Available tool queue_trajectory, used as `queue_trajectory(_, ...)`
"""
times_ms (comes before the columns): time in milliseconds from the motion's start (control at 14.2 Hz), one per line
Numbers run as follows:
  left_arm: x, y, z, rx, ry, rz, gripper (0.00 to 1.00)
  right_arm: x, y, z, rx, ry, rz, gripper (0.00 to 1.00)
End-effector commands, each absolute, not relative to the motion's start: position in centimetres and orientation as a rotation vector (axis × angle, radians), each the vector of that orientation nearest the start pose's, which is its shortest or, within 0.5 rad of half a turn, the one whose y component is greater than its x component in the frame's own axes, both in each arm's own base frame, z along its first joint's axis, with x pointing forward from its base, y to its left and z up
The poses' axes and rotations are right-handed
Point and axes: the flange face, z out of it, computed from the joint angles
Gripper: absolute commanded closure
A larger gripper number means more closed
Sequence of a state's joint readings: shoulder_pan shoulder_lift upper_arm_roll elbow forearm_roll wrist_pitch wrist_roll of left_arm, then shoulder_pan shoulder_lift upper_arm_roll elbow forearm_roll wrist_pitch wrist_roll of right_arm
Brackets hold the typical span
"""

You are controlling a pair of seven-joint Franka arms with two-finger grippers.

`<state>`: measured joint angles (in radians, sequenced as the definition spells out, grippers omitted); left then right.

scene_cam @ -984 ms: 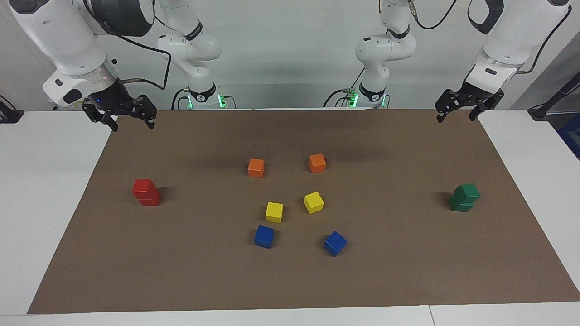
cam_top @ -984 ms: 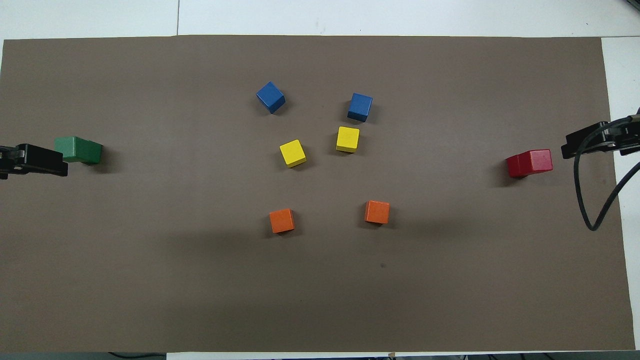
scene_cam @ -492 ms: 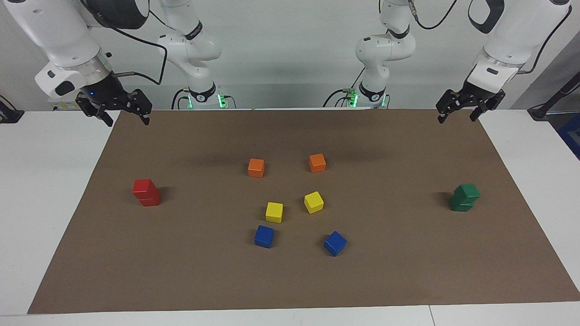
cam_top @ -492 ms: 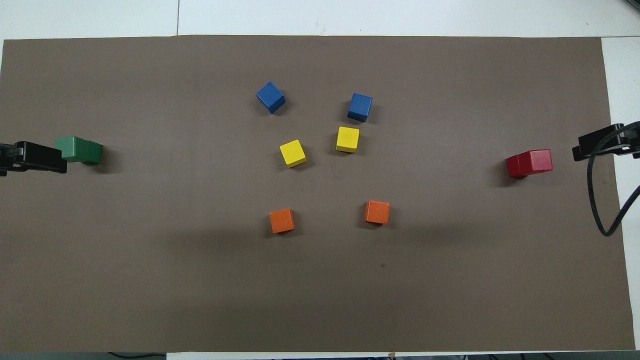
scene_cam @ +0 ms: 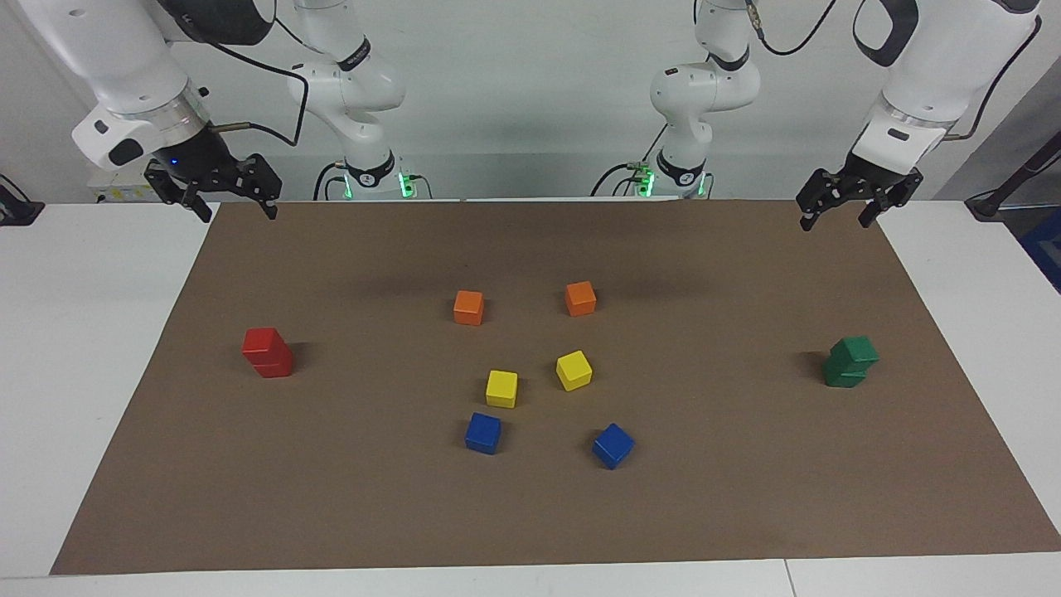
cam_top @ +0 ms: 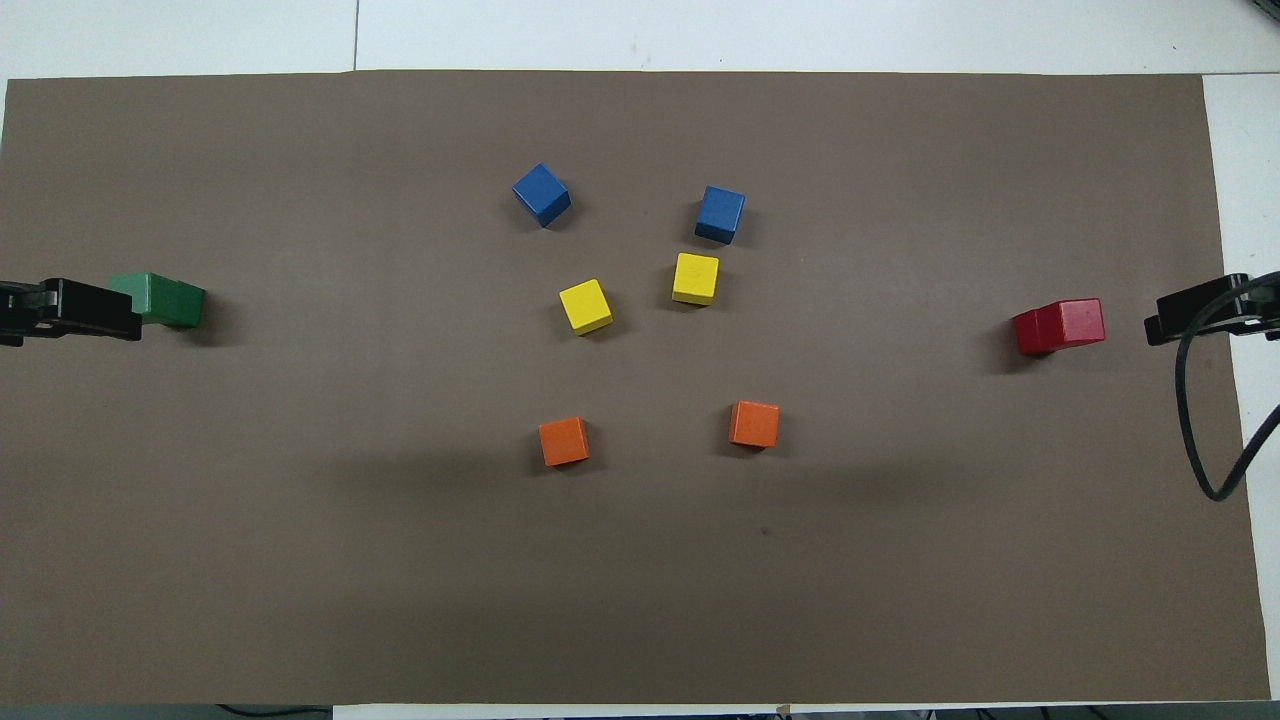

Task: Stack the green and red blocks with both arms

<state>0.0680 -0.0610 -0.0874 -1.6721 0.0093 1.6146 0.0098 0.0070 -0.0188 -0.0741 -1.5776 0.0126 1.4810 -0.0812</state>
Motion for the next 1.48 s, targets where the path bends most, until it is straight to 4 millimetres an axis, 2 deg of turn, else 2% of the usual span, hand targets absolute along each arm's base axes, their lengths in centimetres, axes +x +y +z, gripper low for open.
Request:
queue_trajectory(0,54.8,-0.3,60.1,-3.144,0.004,0.019,0.0,53.2,-4.1,61.4,-3.126,0.014,0.121,0.0)
queue_trajectory(422,54.4,-0.5,59.9,-3.143,0.012,0.046,0.0,53.0,-4.5,61.2,-3.122,0.031,0.142,0.0)
queue_trajectory(562,54.4,-0.6,60.5,-3.143,0.017,0.01,0.0,53.0,-4.5,61.2,-3.123,0.031,0.143,0.0)
queue_trajectory(843,54.9,-0.5,60.6,-3.14,0.019,-0.01,0.0,52.9,-5.8,61.2,-3.177,0.05,0.15,0.0)
queue_trajectory(914,55.1,-0.4,61.2,-3.14,0.019,-0.029,0.0,52.9,-5.8,61.1,-3.179,0.05,0.152,0.0)
queue_trajectory(1054,55.4,-0.7,63.7,-3.14,0.024,-0.077,0.0,53.0,-5.9,61.3,-3.181,0.055,0.131,0.0)
queue_trajectory(1406,55.2,-0.8,63.8,-3.14,0.029,-0.067,0.0,53.1,-5.7,61.3,-3.175,0.054,0.127,0.0)
